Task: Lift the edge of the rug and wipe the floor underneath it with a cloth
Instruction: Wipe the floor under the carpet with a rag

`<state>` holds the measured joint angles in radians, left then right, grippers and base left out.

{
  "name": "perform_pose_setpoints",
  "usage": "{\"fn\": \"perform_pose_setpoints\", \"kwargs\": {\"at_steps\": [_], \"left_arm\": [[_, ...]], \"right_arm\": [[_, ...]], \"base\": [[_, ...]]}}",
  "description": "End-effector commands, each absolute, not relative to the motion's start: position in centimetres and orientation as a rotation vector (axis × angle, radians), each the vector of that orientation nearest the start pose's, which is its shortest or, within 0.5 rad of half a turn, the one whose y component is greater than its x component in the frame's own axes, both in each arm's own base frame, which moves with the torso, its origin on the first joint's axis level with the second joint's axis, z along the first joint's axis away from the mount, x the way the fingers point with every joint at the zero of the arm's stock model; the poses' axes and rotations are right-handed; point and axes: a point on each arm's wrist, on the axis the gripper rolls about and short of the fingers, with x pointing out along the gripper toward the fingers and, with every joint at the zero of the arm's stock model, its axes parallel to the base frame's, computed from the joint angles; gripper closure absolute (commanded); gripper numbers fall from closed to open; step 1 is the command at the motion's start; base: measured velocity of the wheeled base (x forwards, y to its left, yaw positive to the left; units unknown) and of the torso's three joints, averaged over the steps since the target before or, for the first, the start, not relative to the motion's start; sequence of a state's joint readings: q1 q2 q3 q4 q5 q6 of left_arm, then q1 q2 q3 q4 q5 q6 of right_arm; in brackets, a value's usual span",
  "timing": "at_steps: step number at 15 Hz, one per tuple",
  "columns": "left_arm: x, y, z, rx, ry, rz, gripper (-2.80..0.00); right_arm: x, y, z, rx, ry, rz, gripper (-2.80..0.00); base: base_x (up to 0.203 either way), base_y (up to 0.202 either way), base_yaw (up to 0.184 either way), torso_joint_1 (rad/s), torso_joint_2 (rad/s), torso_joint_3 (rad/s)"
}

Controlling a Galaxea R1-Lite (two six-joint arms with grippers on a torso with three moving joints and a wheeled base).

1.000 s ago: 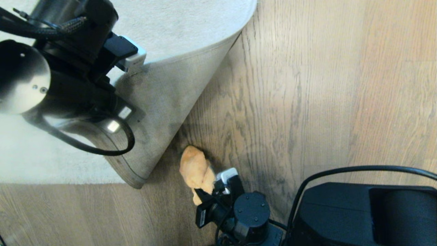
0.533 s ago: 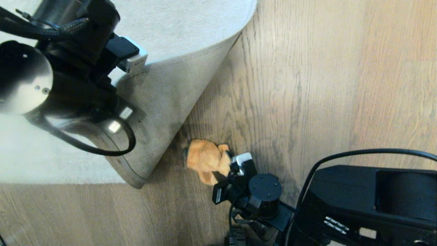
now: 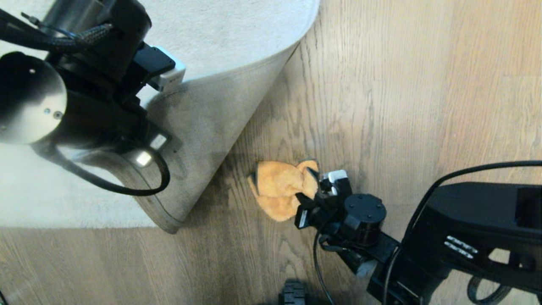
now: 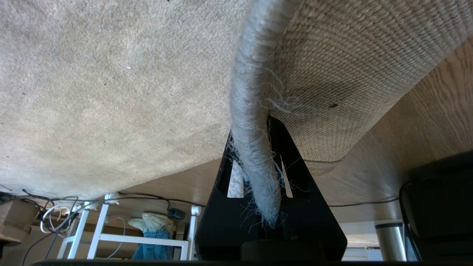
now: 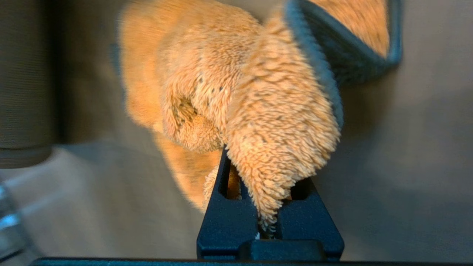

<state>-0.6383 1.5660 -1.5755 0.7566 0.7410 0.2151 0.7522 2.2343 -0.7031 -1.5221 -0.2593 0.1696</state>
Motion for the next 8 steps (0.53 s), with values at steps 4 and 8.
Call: {"fn": "perform_pose_setpoints", "kwargs": {"at_steps": [4,8], "left_arm": [[20.4,-13.3,31.2,0.689,0.591,0.038,0.0],[20.3,-13.4,31.2,0.691,0.589,0.033,0.0]], "right_arm": [[26.4,21.0,8.2,0.165,0.031,0.431,0.0],[25.4,20.1,8.8,0.16,0.035,0.43,0.0]], "base": [[0.0,0.0,0.0,0.0,0.0,0.0],[0.0,0.0,0.0,0.0,0.0,0.0]]}}
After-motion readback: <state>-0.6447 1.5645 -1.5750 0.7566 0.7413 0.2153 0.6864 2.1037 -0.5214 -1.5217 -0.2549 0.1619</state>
